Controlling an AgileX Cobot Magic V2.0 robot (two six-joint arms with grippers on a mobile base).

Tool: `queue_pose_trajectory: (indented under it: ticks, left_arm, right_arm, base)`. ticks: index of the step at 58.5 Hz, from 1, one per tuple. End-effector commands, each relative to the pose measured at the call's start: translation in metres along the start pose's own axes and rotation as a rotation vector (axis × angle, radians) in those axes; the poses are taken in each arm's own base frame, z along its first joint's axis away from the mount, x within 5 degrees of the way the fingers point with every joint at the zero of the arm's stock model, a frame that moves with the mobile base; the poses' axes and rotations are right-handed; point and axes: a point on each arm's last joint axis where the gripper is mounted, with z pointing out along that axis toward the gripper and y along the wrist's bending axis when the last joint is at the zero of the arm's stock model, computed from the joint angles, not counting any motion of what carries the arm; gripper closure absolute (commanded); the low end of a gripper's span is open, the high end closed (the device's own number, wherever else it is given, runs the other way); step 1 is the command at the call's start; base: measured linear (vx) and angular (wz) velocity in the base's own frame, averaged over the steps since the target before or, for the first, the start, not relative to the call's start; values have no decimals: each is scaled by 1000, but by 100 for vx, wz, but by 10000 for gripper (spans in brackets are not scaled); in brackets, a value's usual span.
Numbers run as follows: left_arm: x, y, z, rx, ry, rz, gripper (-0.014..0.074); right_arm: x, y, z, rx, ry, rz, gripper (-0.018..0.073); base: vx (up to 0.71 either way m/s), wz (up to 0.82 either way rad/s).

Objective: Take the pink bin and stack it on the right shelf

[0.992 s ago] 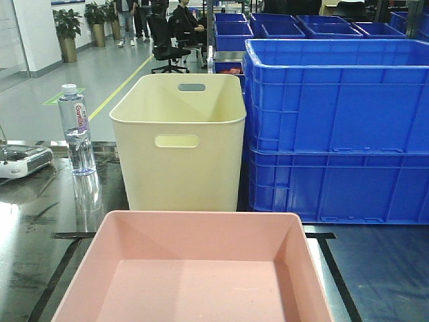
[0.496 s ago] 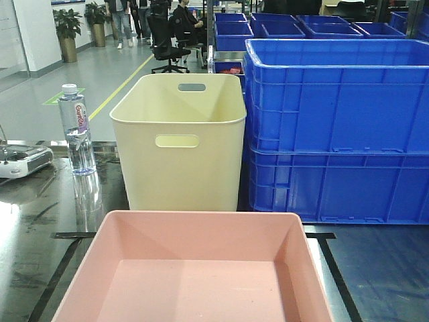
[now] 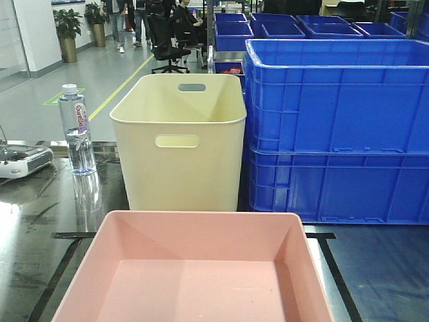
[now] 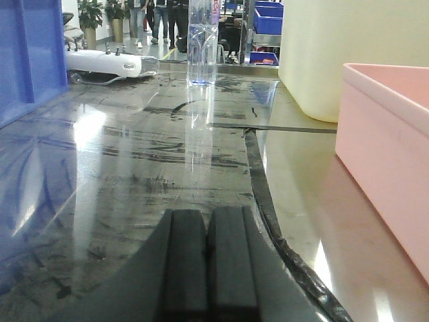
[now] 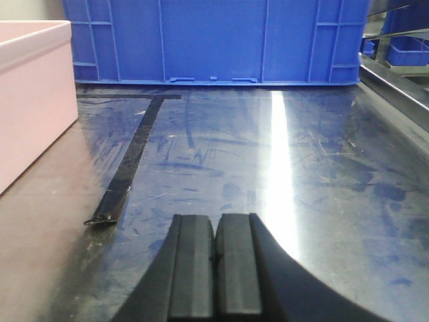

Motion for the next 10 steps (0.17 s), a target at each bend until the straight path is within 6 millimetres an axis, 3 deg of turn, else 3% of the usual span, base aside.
queue_pose_trajectory:
  ticks: [1,10]
  left_arm:
    - [-2,0,0,0,-70,-3,604]
    - [-2,0,0,0,-70,-3,604]
  right_arm:
    - [-8,0,-1,-2,-100,-19,571]
    - [-8,0,-1,-2,-100,-19,571]
  base:
    - [0,0]
    - [0,0]
